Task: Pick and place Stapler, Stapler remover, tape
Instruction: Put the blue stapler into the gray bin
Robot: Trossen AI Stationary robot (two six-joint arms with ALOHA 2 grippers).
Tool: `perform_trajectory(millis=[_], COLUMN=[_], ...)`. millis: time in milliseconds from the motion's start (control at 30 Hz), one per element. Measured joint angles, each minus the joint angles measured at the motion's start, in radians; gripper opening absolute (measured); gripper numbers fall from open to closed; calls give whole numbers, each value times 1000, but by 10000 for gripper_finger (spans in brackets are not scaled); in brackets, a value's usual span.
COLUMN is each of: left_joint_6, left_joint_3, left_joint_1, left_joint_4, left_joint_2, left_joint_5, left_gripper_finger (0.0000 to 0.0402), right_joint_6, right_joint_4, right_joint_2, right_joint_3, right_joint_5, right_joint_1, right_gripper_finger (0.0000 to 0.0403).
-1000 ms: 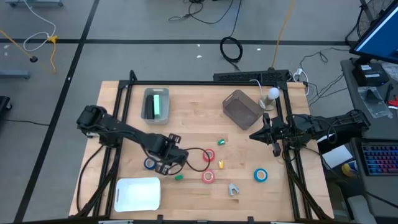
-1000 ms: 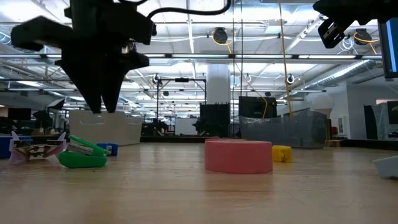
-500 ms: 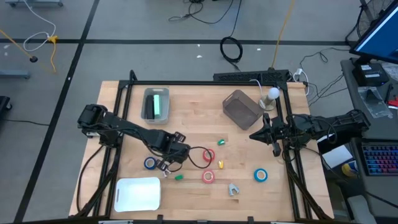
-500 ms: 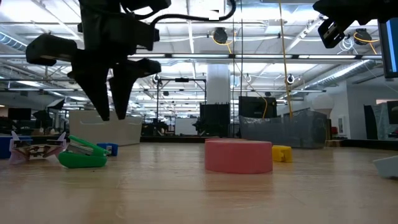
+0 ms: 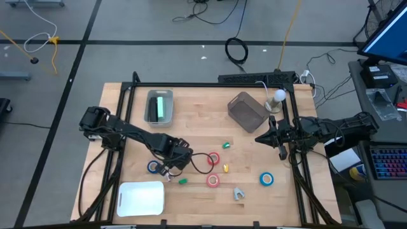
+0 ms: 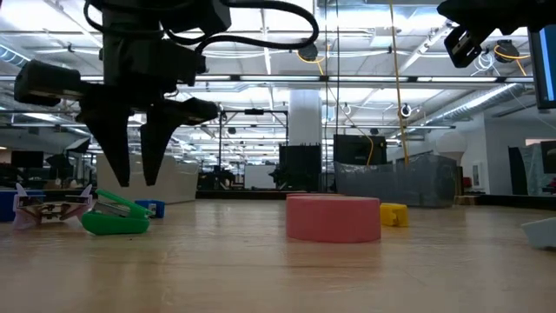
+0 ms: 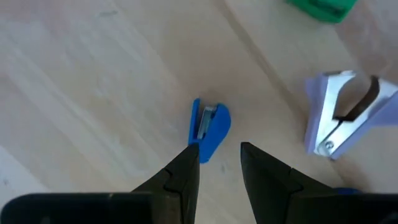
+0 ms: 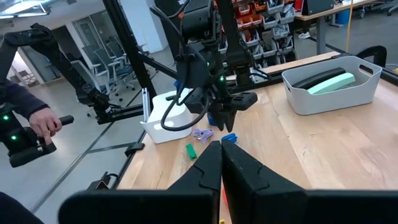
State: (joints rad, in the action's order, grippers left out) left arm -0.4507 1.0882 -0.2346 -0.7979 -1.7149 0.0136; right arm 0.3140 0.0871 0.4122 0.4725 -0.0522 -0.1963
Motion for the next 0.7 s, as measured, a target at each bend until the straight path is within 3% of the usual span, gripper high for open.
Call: perform_trajectory(millis=[433, 700], left_joint_6=[-26, -46], left_joint_3=[-37, -54], left_joint_1=[4, 4], left_joint_4=[69, 99], left_joint_2=[0, 0], left_joint_5=[20, -31], left_gripper_finger=[120, 120], right_joint_6=[10, 19], right_joint_4=[0, 0], right_joint_2=[0, 0], right_joint_3=[0, 0], right_joint_5=[-3, -3], right_joint_1=[0, 0], right_gripper_finger=[4, 4])
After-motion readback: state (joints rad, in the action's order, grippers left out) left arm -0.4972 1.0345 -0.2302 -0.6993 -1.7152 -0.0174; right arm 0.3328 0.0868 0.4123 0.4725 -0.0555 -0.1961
